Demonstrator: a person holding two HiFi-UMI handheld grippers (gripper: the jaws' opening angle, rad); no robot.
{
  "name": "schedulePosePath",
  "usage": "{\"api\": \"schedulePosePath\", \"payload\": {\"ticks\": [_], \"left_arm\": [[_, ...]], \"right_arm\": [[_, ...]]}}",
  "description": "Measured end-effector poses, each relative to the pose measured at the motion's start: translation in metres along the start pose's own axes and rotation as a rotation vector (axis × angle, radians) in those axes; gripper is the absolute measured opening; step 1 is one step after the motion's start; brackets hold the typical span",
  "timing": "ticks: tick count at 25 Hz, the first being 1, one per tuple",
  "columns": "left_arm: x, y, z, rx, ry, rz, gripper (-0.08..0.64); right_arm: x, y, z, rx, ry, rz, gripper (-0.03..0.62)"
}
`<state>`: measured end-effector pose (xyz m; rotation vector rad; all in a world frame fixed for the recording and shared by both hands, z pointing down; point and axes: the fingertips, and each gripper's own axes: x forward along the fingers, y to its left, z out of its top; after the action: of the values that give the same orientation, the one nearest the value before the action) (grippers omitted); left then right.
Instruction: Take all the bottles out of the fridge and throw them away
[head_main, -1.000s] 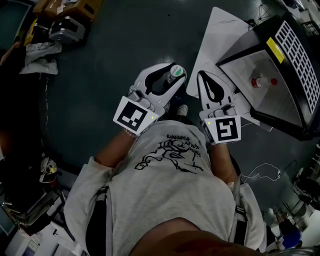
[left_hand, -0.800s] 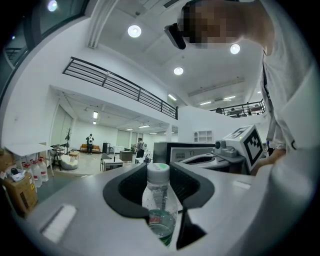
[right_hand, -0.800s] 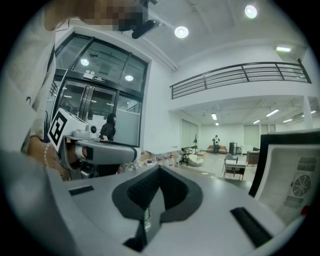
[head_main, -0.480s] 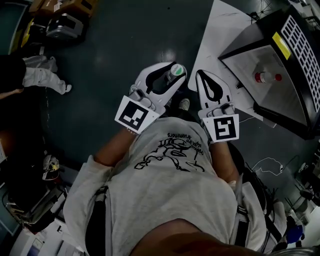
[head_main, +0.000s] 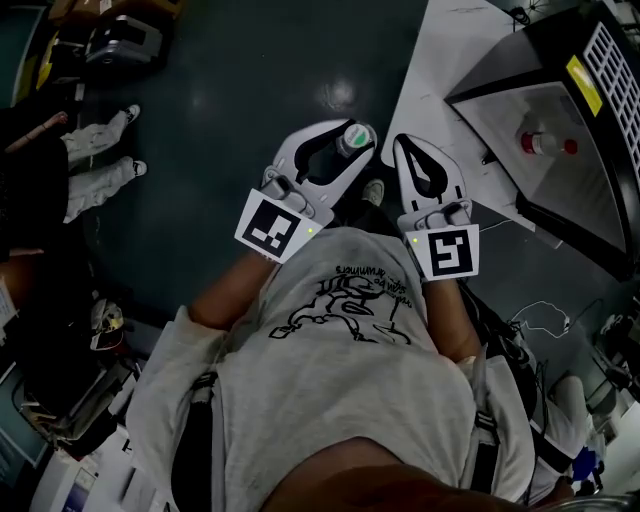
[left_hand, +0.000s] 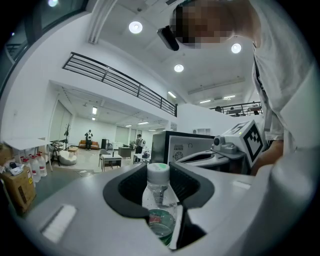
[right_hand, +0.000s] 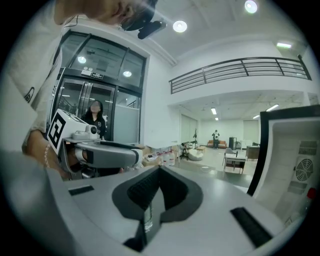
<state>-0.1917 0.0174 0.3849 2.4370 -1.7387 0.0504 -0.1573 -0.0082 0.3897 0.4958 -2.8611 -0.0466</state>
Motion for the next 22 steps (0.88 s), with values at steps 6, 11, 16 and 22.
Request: {"api": "schedulePosePath", "payload": {"ticks": [6,11,16,22], "left_arm": [[0.002,0.003,-0.022,-0.012,0.020,0.001,0.144],[0.002,0.007,-0.035,-0.016,0.037,0.007,0.144],[0.002,0.009,-0.050,-0.028,0.054,0.012,0.144],[0.005,0.009,-0.070,-0.025,0.062,0.013,0.144]], "right_arm": [[0.006,0.002,-0.020,0.003,0.021,0.000,0.008],[0.010,0.004,-0.036,0.012,0.041,0.001,0.008],[0.012,0.008,-0.054,0.033,0.069,0.003,0.008],[0.014,0.011,-0.076,0.048,0.088,0.005,0.009]]}}
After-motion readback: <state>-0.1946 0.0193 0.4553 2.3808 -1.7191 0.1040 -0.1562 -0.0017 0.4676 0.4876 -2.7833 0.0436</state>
